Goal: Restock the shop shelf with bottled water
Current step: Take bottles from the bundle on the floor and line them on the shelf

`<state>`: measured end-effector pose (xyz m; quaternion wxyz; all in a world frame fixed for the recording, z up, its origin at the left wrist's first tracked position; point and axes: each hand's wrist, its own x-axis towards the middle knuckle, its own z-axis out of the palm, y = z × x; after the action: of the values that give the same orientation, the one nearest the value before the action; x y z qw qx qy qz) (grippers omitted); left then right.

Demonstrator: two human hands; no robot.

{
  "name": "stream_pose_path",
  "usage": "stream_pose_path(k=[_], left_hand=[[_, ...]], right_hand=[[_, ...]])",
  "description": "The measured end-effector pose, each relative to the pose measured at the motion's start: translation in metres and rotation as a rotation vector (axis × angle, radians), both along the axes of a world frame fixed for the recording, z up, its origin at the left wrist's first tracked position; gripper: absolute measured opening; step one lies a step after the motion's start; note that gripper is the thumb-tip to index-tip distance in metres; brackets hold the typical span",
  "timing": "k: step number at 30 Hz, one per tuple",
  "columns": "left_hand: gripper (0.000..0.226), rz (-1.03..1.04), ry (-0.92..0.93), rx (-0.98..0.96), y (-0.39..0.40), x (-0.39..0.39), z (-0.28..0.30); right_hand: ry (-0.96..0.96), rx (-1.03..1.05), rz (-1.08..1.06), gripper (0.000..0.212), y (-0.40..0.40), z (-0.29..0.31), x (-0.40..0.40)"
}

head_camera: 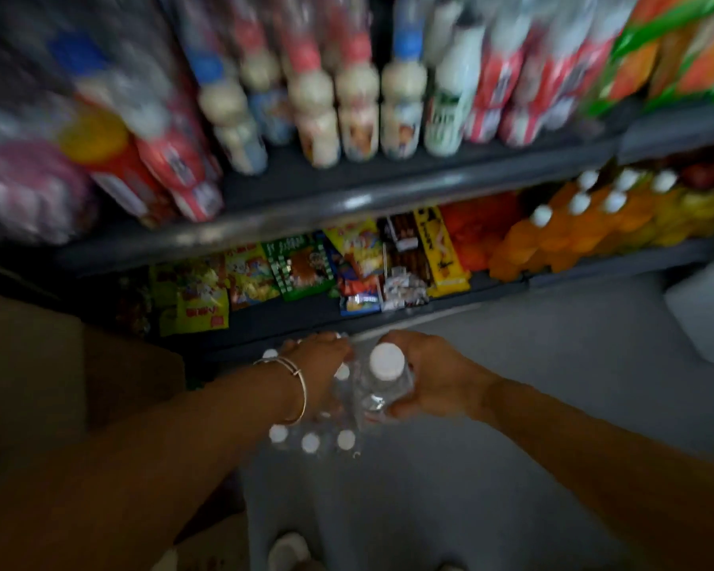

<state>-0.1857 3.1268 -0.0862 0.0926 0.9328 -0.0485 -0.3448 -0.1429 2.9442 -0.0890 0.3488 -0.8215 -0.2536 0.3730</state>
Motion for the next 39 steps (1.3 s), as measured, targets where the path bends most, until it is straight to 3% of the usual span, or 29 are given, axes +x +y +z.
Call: stream_pose_path(k=[3, 6, 9, 13, 16, 21, 23, 25, 27, 29, 32, 39], left_hand=[[0.062, 0.008, -0.041, -0.06, 0.009, 0.01, 0.093], [0.07, 0.013, -0.074, -0.178, 0.017, 0.017, 0.195], [0.07, 0.034, -0.099, -0.164, 0.023, 0.017, 0.3], [0.044, 0.156, -0.195, -0.092, 0.04, 0.014, 0.427], [0.05, 0.205, -0.259, -0.102, 0.041, 0.004, 0.524], [0.053, 0.445, -0.416, 0.048, 0.12, -0.006, 0.617], [0.038, 0.415, -0.449, -0.052, 0.129, -0.015, 0.659], [0.039, 0.423, -0.474, -0.157, 0.124, -0.029, 0.701], [0.045, 0.405, -0.527, -0.175, 0.137, -0.04, 0.732], [0.042, 0.426, -0.587, -0.178, 0.158, -0.045, 0.76], [0.022, 0.437, -0.689, -0.131, 0.191, -0.05, 0.802], [0.025, 0.561, -0.864, -0.265, 0.291, -0.048, 0.858]], right_hand=[[-0.058, 0.071, 0.056, 0.057, 0.005, 0.097, 0.02], [-0.102, 0.161, 0.106, 0.063, 0.013, 0.204, 0.037], [-0.188, 0.223, 0.164, 0.061, 0.024, 0.309, 0.047], [-0.341, 0.318, 0.166, 0.045, 0.04, 0.44, 0.051], [-0.425, 0.394, 0.141, 0.036, 0.055, 0.527, 0.046], [-0.553, 0.529, 0.119, 0.05, 0.089, 0.647, 0.039], [-0.569, 0.592, 0.113, 0.041, 0.106, 0.69, 0.039], [-0.562, 0.641, 0.131, 0.023, 0.125, 0.731, 0.035], [-0.576, 0.683, 0.138, 0.034, 0.146, 0.766, 0.03], [-0.615, 0.707, 0.146, 0.044, 0.169, 0.796, 0.026], [-0.636, 0.745, 0.157, 0.039, 0.208, 0.837, 0.023], [-0.642, 0.814, 0.093, 0.037, 0.313, 0.905, 0.038]])
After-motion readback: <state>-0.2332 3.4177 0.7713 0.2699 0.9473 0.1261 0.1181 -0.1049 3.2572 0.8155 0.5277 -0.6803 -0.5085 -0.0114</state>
